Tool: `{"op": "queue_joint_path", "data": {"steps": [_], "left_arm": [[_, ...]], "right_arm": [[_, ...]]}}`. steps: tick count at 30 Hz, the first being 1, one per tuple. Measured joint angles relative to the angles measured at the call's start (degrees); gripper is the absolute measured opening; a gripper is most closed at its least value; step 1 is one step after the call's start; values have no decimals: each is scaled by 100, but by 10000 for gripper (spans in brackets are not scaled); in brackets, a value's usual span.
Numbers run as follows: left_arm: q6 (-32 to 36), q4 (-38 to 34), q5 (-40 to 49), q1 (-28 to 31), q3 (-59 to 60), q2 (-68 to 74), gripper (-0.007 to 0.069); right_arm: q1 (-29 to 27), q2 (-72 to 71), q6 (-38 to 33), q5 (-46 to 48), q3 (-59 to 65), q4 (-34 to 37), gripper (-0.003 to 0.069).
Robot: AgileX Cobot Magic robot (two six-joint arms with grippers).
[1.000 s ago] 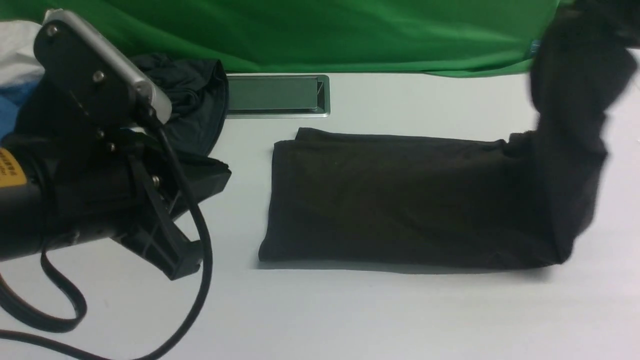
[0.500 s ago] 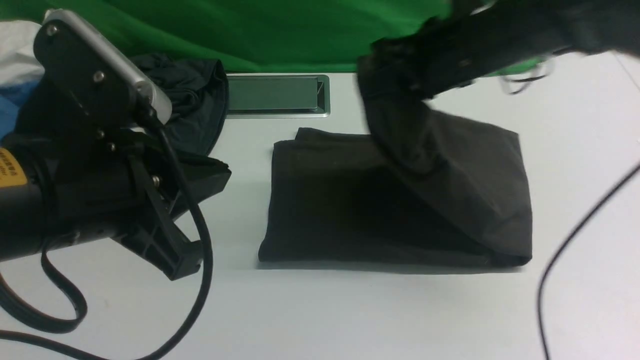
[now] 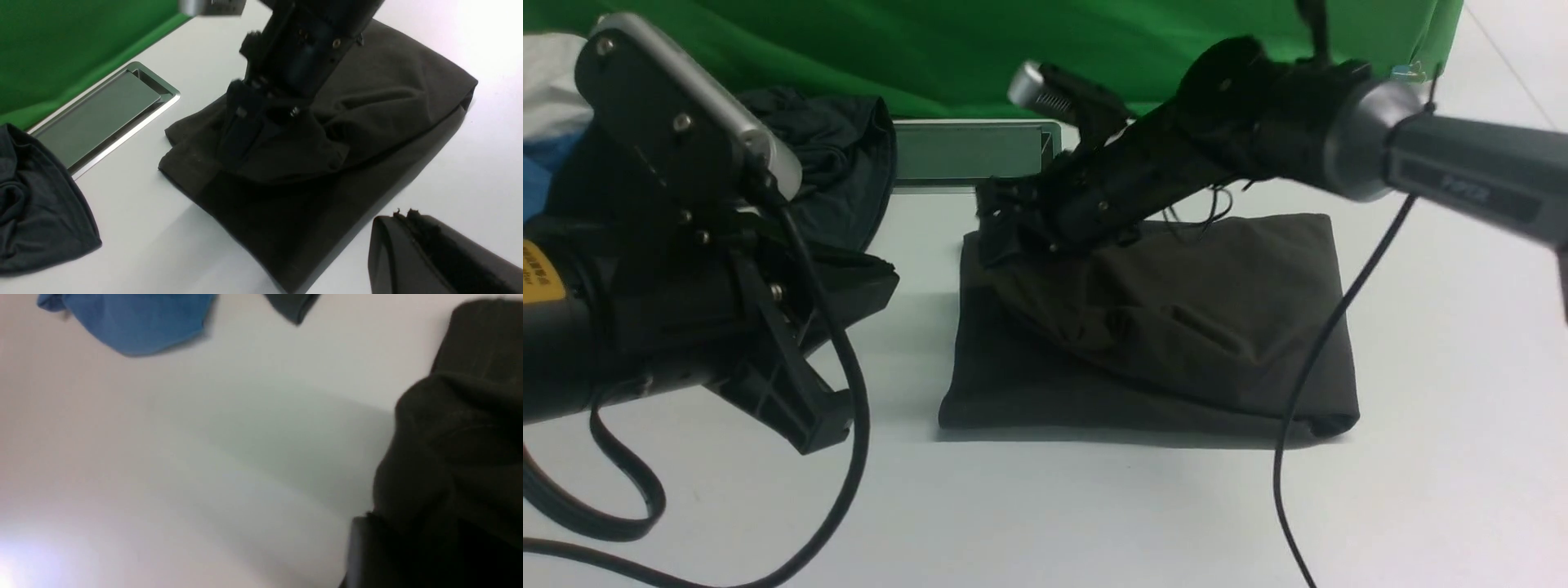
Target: Fold a long-sleeved shirt on a white desktop.
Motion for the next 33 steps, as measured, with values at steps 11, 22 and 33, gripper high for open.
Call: {"op": "queue_joint_path", "data": {"steps": [11,22,33], "left_arm": [[0,67,-5,0,0,28,18],[-305,-53,-510,0,0,1105,18],[-320,-185,-587,0,-122,1931,18]], "right_arm": [[-408,-412,-238,1659,-589,-607,399],[-141,-686,376,1110,683,-2761,33],[14,-727,283,1271,1348,-2719,31]]}}
